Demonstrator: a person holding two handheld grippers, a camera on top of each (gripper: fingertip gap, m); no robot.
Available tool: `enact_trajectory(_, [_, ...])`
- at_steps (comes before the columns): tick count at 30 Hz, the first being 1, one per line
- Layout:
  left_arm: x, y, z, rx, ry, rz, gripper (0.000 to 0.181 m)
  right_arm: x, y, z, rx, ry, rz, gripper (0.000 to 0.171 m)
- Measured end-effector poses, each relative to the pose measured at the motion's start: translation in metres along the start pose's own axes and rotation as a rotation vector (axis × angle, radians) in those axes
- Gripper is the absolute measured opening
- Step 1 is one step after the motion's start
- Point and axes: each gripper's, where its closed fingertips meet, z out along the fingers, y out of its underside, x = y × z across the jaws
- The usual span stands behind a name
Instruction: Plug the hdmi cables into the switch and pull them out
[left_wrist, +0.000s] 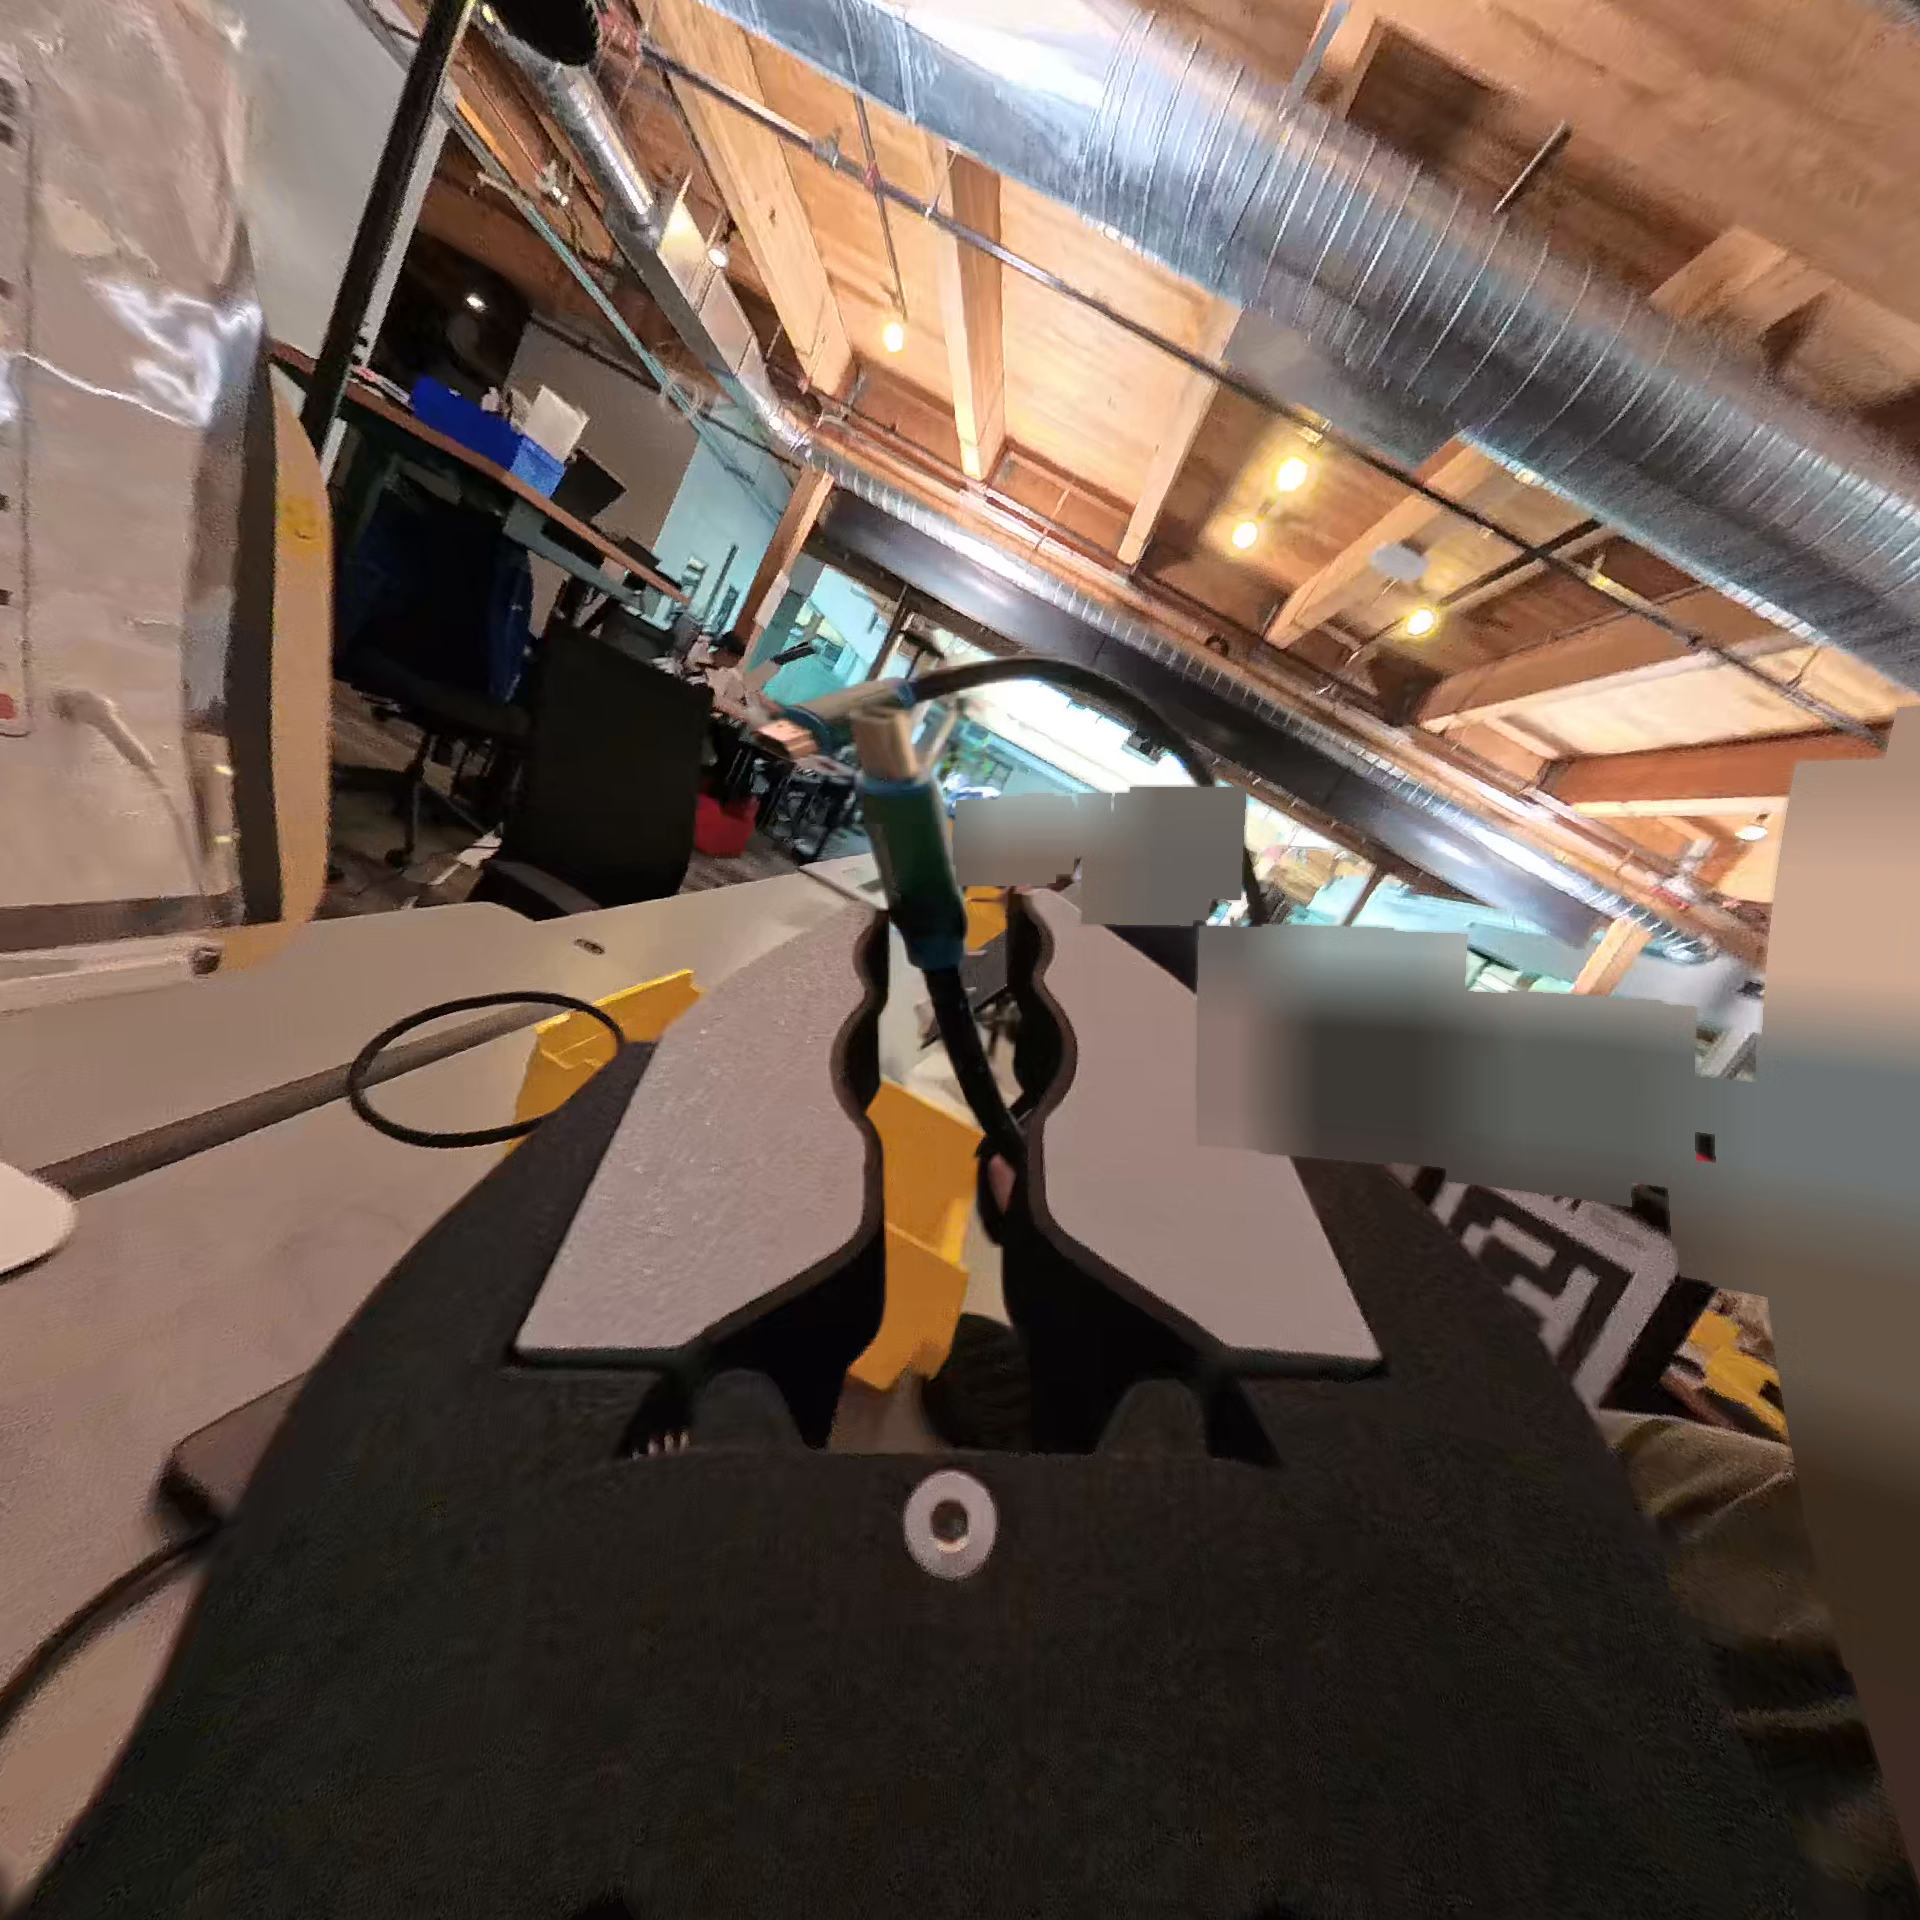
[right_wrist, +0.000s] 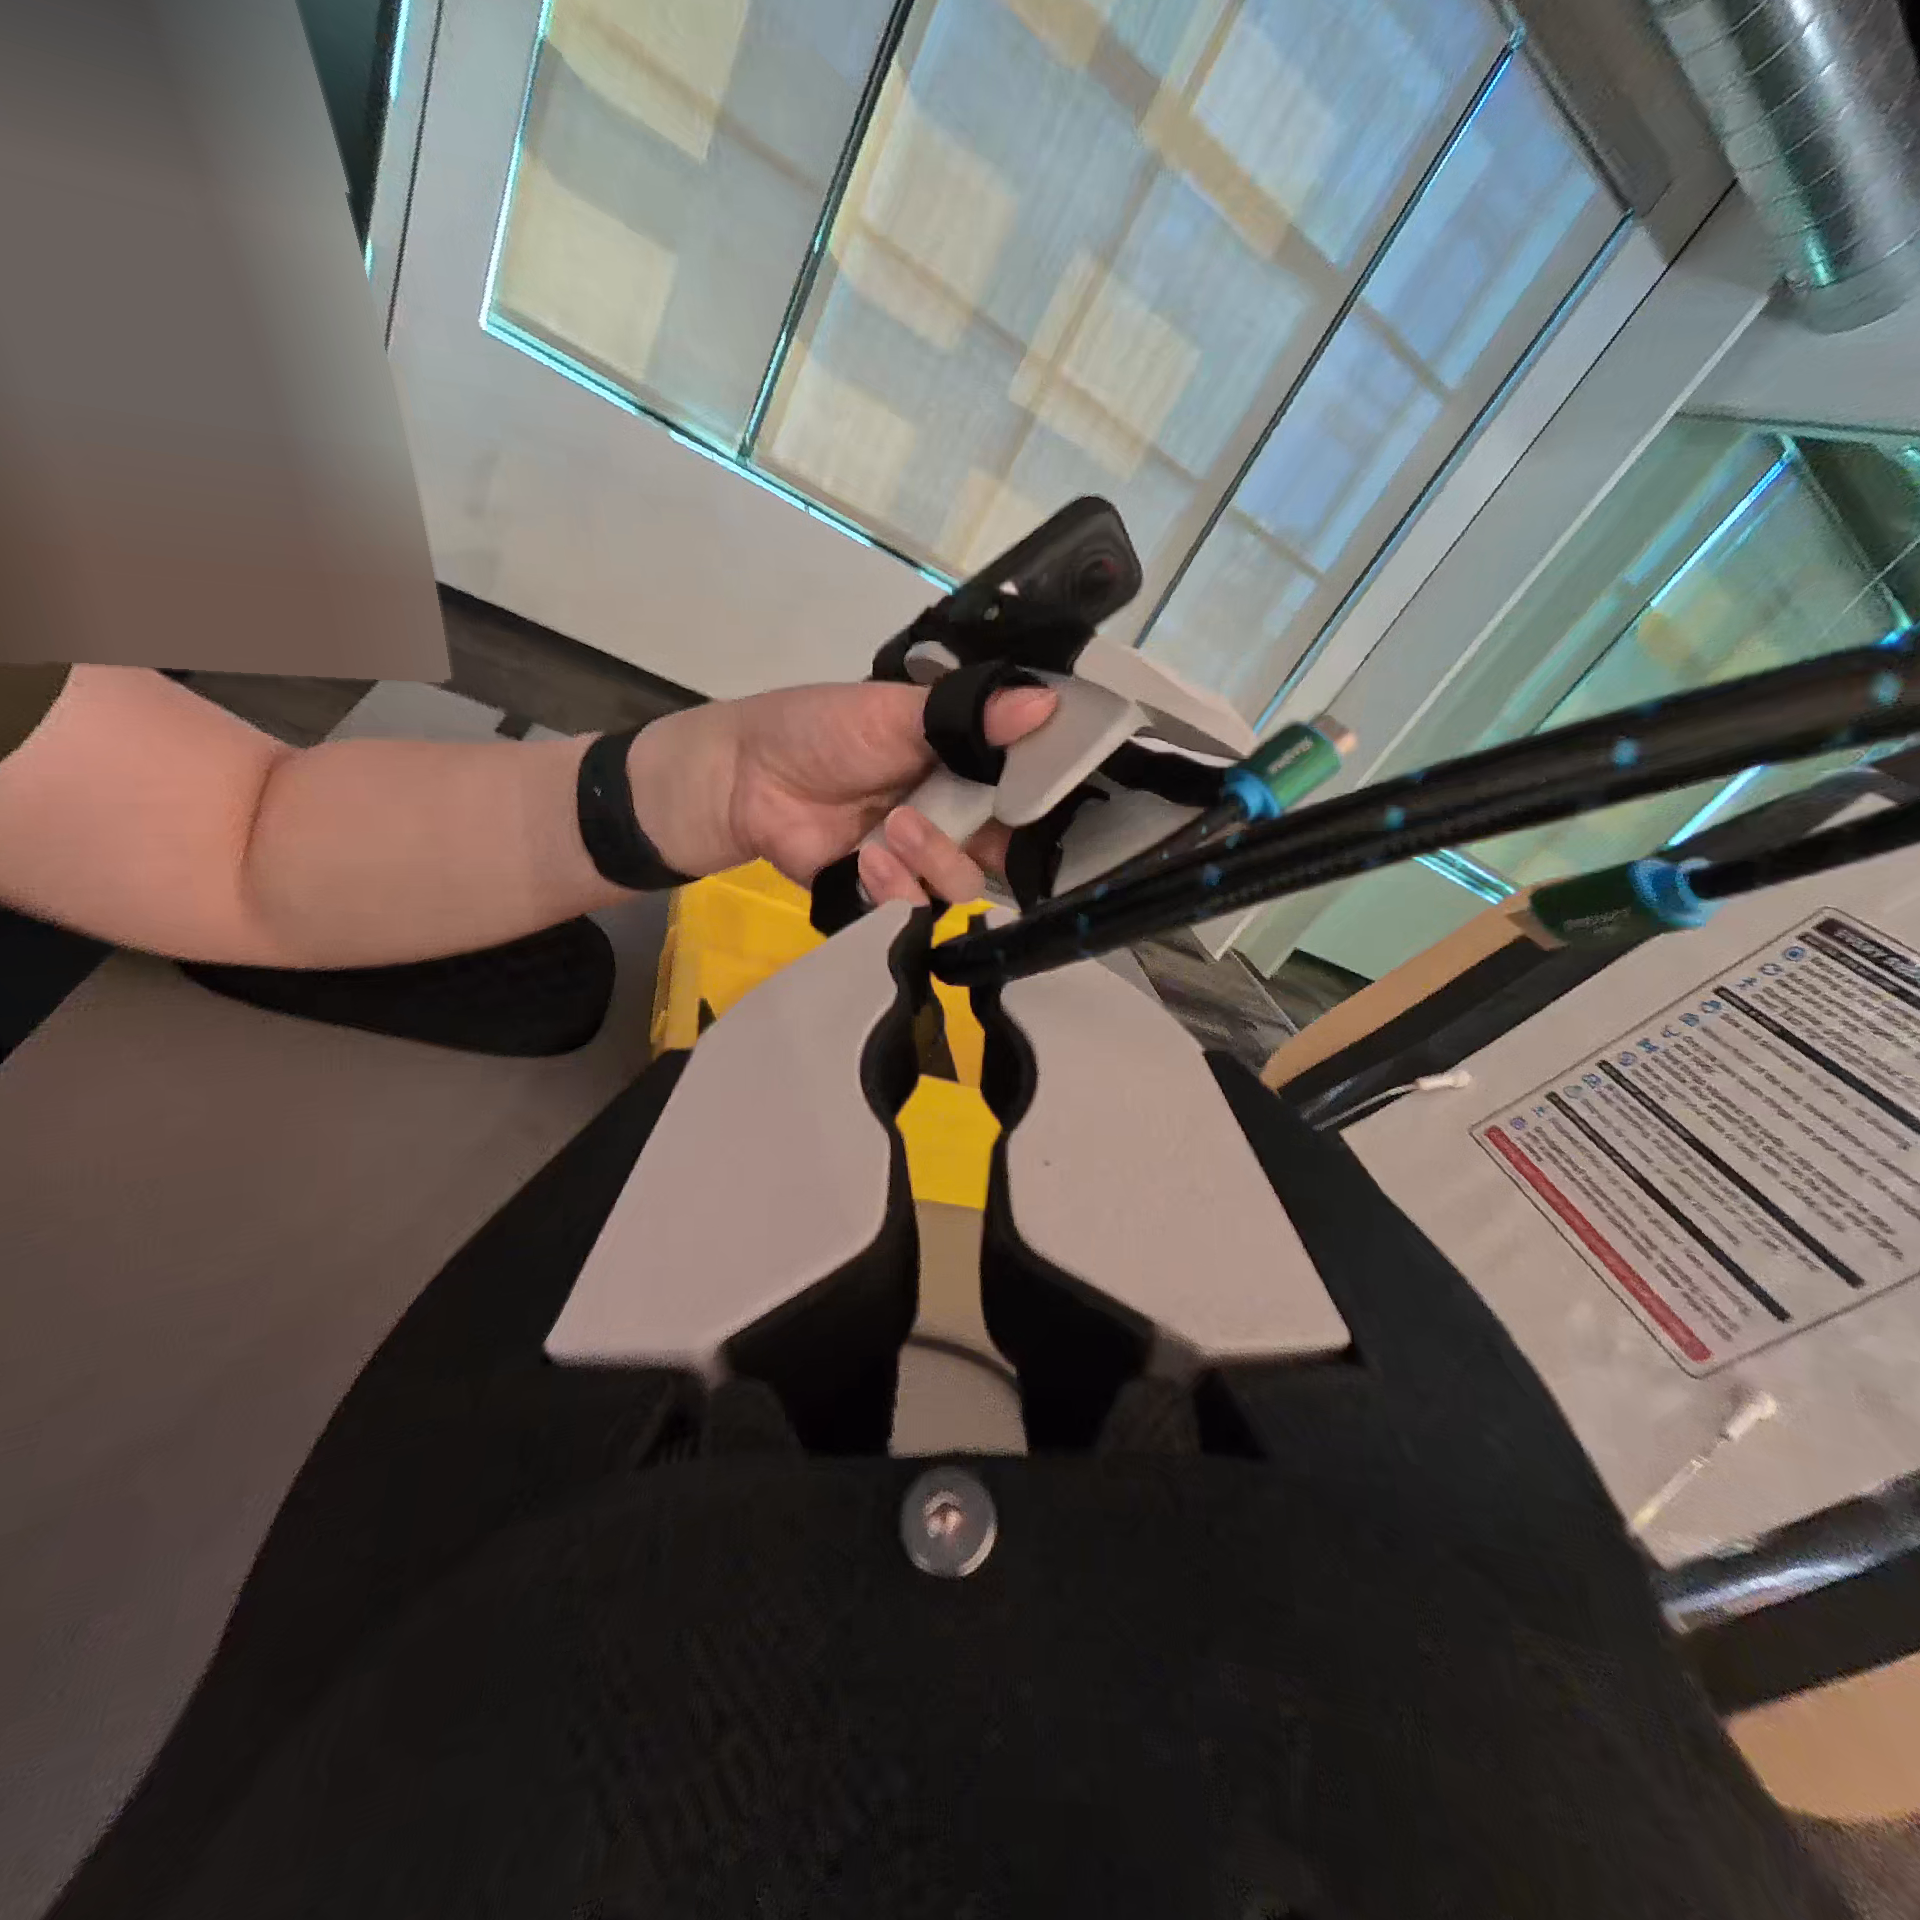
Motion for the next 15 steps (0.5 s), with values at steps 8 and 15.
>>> enact_trajectory(8, [-0.001,-0.005,-0.026,-0.155,-0.116,0.732,0.044,-0.001,0.01,-0.026,-0.197,-0.124,0.019,0.008])
enact_trajectory(15, [-0.014,0.085,-0.004,-0.51,-0.069,1.179,0.036,-0.011,0.006,-0.041,-0.213,-0.25,0.117,0.007])
